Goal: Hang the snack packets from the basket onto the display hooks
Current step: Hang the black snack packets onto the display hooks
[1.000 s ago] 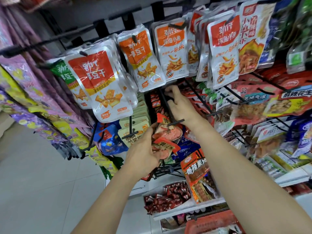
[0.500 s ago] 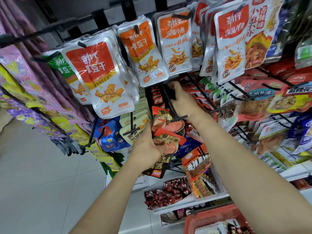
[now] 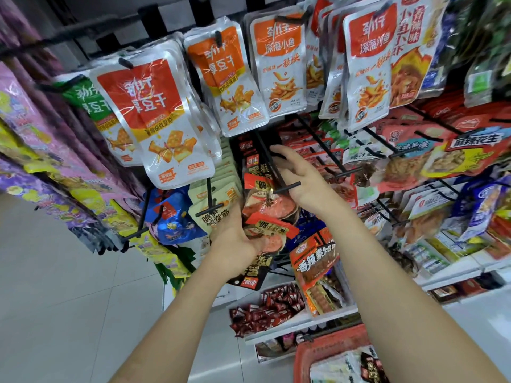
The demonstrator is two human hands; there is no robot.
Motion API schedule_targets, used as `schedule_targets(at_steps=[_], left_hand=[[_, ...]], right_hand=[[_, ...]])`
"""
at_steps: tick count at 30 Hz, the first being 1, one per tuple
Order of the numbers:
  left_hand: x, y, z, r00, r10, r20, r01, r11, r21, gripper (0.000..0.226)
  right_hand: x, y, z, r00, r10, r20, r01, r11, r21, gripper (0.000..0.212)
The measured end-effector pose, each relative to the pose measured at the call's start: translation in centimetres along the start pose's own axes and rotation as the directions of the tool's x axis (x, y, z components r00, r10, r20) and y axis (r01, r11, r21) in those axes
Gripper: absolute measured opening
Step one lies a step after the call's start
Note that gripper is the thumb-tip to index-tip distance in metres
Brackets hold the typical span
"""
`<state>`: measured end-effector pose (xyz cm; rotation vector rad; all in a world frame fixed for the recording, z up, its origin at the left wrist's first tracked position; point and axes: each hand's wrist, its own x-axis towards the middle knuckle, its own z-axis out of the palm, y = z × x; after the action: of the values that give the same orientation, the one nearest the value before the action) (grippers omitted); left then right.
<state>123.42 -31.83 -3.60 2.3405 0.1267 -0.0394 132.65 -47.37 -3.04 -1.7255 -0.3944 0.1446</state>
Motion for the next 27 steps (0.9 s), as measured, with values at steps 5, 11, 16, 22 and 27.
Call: schedule_targets(at_steps=[5, 11, 16, 22, 27], left_hand=[[-0.8, -0.2, 0.2, 1.000, 0.012, 0.012, -0.010, 0.995, -0.103, 0.066], [-3.0, 0.1, -0.6, 0.998, -0.009, 0.066, 0.027, 0.963, -0.270, 0.063], [-3.8, 0.3, -0.2, 0.996, -0.073, 0.047, 0.087, 0.875, -0.476, 0.062], [-5.1, 1.0, 1.1, 0.996, -0.085, 0.038, 0.090, 0.786, -0.612, 0.073], [-6.7, 1.1, 1.4, 0.993, -0.066, -0.102, -0.001, 0.833, -0.553, 0.111]], right_hand=[[0.3, -1.3, 0.1, 0.994, 0.095, 0.057, -0.094, 0.995, -0.023, 0.052], [-5.2, -0.8, 0.2, 0.975, 0.206, -0.082, -0.183, 0.956, 0.228, 0.028], [-10.1, -0.3, 1.8, 0.963, 0.265, -0.041, -0.203, 0.820, 0.536, 0.054], [-11.9, -0.2, 2.6, 0.983, 0.151, -0.108, -0.105, 0.931, 0.349, 0.074], [-13.0, -0.5, 3.2, 0.968, 0.149, -0.203, -0.072, 0.935, 0.347, 0.060]])
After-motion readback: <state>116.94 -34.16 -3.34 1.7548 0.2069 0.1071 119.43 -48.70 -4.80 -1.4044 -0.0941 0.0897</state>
